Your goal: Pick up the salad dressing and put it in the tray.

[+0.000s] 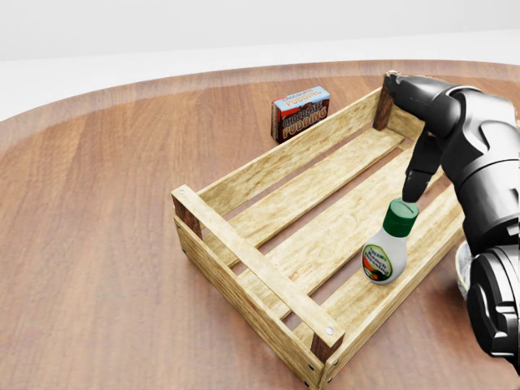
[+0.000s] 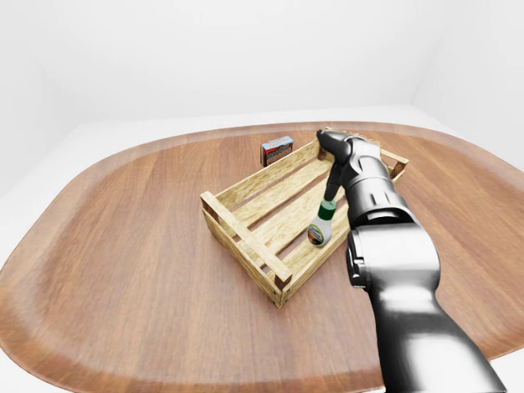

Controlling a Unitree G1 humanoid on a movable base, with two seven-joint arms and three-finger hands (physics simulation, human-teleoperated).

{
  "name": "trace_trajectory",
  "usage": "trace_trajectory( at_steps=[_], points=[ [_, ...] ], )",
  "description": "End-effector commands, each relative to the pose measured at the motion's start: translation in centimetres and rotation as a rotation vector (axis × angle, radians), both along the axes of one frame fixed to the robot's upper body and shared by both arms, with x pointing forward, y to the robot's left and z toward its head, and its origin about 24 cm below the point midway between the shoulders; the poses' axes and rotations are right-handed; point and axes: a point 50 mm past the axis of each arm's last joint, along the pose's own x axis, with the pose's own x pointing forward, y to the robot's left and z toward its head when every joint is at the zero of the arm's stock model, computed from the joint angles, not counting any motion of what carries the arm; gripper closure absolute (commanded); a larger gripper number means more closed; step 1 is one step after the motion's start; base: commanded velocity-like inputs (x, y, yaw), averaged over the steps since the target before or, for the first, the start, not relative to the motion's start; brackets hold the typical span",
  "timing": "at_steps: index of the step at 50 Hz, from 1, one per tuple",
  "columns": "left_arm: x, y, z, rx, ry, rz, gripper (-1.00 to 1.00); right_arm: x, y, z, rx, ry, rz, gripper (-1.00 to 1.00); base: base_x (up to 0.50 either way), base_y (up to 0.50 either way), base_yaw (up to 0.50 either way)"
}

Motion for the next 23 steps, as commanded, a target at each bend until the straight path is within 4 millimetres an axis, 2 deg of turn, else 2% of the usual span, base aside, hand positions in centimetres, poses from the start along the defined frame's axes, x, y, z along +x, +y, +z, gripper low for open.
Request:
trace_trajectory(
  at_steps=[1, 3, 4, 8, 11, 13, 20, 23],
  points=[
    [0.0, -0.1, 0.0, 0.002, -0.002, -0.005, -1.0, -0.4, -0.4, 11.6, -0.096, -0.168, 0.039, -1.0, 0.0, 0.0, 0.0],
    [0.1, -0.1, 0.0, 0.0, -0.001, -0.005, -1.0, -0.8, -0.5, 13.6, -0.106, -0.197, 0.044, -1.0, 0.0, 0.0, 0.0],
    [0.1, -0.1, -0.1, 0.0, 0.002, -0.005, -1.0, -1.3, -0.6, 15.6, -0.119, -0.235, 0.05, -1.0, 0.0, 0.0, 0.0],
    [0.3, -0.2, -0.2, 0.0, 0.007, -0.01, -1.0, -2.6, -0.9, 19.2, -0.125, -0.307, 0.055, -1.0, 0.0, 0.0, 0.0],
    [0.3, -0.2, -0.3, -0.001, 0.012, -0.011, -1.0, -3.2, -1.3, 20.5, -0.109, -0.343, 0.055, -1.0, 0.0, 0.0, 0.0],
    [0.3, -0.2, -0.2, 0.0, 0.005, -0.01, -1.0, -3.3, -1.6, 20.5, -0.108, -0.351, 0.054, -1.0, 0.0, 0.0, 0.0],
    [-0.1, -0.5, 0.4, 0.011, -0.02, -0.012, -1.0, -2.4, -2.4, 17.5, -0.058, -0.337, 0.054, -1.0, 0.0, 0.0, 0.0],
    [-0.2, -0.5, 0.6, 0.013, -0.029, -0.01, -1.0, -2.3, -2.4, 17.1, -0.045, -0.341, 0.054, -1.0, 0.0, 0.0, 0.0]
  ],
)
